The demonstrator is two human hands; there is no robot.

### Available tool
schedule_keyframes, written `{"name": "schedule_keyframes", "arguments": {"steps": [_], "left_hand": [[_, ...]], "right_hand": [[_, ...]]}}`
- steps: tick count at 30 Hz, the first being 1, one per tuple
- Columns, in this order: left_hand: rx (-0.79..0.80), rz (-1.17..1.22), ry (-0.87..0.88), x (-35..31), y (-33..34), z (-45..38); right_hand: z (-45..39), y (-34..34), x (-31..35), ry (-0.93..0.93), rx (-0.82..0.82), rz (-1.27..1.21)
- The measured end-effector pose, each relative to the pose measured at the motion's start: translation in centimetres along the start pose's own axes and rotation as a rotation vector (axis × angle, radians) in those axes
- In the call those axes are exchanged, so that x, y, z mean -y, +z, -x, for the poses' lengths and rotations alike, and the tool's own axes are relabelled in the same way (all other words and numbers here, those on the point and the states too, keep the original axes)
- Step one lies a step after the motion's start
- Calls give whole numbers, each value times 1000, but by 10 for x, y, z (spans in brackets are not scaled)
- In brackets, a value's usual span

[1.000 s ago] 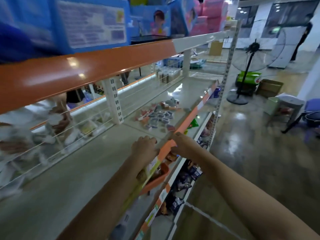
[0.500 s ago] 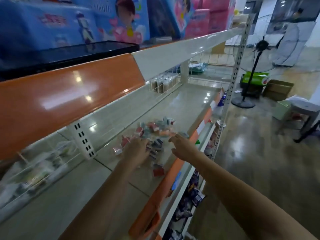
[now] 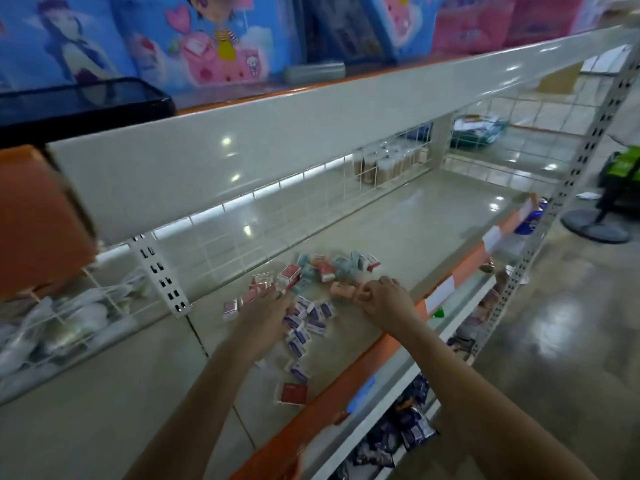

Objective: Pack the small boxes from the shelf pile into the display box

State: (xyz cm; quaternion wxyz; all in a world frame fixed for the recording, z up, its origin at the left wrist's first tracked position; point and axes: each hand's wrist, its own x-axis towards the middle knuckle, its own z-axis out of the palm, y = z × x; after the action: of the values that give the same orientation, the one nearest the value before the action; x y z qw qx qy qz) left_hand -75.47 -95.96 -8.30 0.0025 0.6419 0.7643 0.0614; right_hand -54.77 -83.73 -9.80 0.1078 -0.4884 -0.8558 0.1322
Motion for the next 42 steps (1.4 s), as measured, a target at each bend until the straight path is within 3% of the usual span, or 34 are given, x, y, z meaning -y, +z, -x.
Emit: {"name": "schedule_keyframes", "arguments": {"steps": [9,14,21,24,30,42], "left_hand": [[112,-116,11,-6,-7,-8],[-19,-218,35,-6,-3,-1],[-336,8,-16,-1,-14,53],[-380,112,-115,10,-24,96],[-512,105,-338,48,-47,220],[-627,-89,-686,111,-109,522]], "right_hand": [[-7,-7,-16,-206,87,-51],[2,-12,-11,-343,94,-362],[9,-18,33,-435,262,-600],[19,-14,69,-466,343,-663],[70,-2,177,-641,566,-777],[273,58,416,-858,847,-946]]}}
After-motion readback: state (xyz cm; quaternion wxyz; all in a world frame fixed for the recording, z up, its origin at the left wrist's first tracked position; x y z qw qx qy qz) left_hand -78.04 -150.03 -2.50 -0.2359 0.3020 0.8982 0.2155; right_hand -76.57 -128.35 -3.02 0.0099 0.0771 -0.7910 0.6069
